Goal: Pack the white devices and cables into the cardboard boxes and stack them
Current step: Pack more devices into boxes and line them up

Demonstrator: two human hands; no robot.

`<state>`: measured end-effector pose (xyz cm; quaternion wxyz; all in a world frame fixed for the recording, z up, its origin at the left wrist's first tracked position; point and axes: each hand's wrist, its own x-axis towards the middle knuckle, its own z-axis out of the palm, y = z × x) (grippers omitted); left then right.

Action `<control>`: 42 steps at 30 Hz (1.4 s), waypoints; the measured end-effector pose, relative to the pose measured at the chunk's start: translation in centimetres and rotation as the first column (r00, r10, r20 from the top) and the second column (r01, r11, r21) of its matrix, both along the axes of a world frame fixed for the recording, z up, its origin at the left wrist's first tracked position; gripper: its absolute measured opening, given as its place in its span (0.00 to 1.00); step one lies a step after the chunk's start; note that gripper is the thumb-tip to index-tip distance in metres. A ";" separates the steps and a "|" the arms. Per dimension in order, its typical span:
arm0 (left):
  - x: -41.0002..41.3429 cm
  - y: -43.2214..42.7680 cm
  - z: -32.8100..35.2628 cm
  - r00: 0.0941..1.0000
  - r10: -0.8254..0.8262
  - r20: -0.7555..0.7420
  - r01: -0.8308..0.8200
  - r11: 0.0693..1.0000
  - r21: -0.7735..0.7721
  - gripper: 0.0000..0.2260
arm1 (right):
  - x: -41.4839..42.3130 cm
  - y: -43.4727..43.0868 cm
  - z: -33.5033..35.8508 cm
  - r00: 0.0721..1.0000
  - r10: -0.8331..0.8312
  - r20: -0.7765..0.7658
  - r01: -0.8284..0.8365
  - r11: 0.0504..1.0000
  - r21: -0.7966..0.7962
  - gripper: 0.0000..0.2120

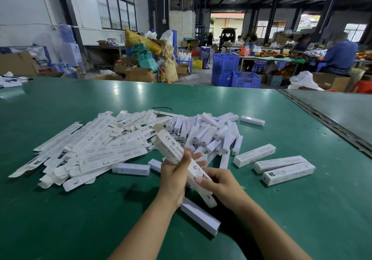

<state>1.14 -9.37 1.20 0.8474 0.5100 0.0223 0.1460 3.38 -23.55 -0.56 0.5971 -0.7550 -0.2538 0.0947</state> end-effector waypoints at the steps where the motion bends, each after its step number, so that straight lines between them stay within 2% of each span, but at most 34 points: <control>1: -0.1 0.2 0.1 1.000 -0.031 -0.007 0.030 0.999 -0.026 0.44 | 0.0 0.0 0.1 1.000 0.002 -0.021 -0.002 1.000 0.005 0.16; 5: 0.0 1.6 0.3 0.986 -0.167 0.018 0.168 0.970 -0.178 0.25 | -0.4 -0.2 0.7 0.993 0.023 -0.117 -0.017 0.998 0.057 0.16; 7: 0.0 1.9 0.5 0.982 -0.190 0.017 0.190 0.959 -0.209 0.21 | -0.4 -0.3 0.6 0.991 0.030 -0.133 -0.021 0.998 0.066 0.15; 12: 0.5 2.0 0.0 0.984 -0.176 -0.003 0.166 0.931 -0.324 0.14 | -0.7 0.0 0.6 0.977 0.090 -0.194 -0.061 0.987 0.148 0.07; 15: 0.9 2.1 -0.4 0.987 -0.158 -0.005 0.145 0.913 -0.381 0.11 | -0.6 0.3 0.4 0.993 0.034 -0.116 -0.026 0.997 0.070 0.06; 17: 1.1 2.2 -0.7 0.989 -0.148 -0.007 0.134 0.912 -0.388 0.11 | -0.6 0.5 0.2 0.997 0.011 -0.073 -0.009 1.000 0.026 0.05; 20: 1.1 2.3 -0.7 0.990 -0.141 0.012 0.136 0.920 -0.368 0.15 | -0.7 0.9 0.2 0.999 0.006 -0.049 -0.003 0.998 0.061 0.06; 23: 1.1 2.2 -0.6 0.995 -0.097 0.032 0.102 0.962 -0.253 0.24 | -0.7 1.0 0.3 0.999 -0.022 -0.046 0.028 0.992 0.124 0.11; 26: 0.9 1.7 -0.8 0.999 0.037 0.028 -0.036 0.998 -0.057 0.32 | -0.3 1.1 0.0 0.990 -0.085 -0.117 0.108 0.973 0.205 0.09; 28: 0.8 1.2 -1.4 0.992 0.114 0.059 -0.121 0.983 0.138 0.37 | 0.0 1.2 -0.1 0.980 -0.160 -0.115 0.182 0.958 0.220 0.08; 31: 0.6 0.9 -2.0 0.985 0.149 0.084 -0.168 0.937 0.308 0.45 | 0.1 1.2 -0.1 0.949 -0.307 -0.067 0.314 0.921 0.231 0.09; 33: 0.2 0.7 -1.8 0.980 0.137 0.142 -0.187 0.871 0.454 0.44 | 0.2 1.0 -0.1 0.917 -0.396 -0.043 0.394 0.889 0.231 0.12; 37: -0.2 0.7 -1.6 0.947 0.068 0.314 -0.266 0.715 0.647 0.34 | 0.2 0.8 0.1 0.889 -0.457 -0.032 0.449 0.856 0.256 0.12; 42: -0.3 0.9 -1.7 0.949 0.031 0.314 -0.269 0.596 0.756 0.25 | -0.2 0.7 0.4 0.896 -0.437 0.072 0.417 0.887 0.197 0.07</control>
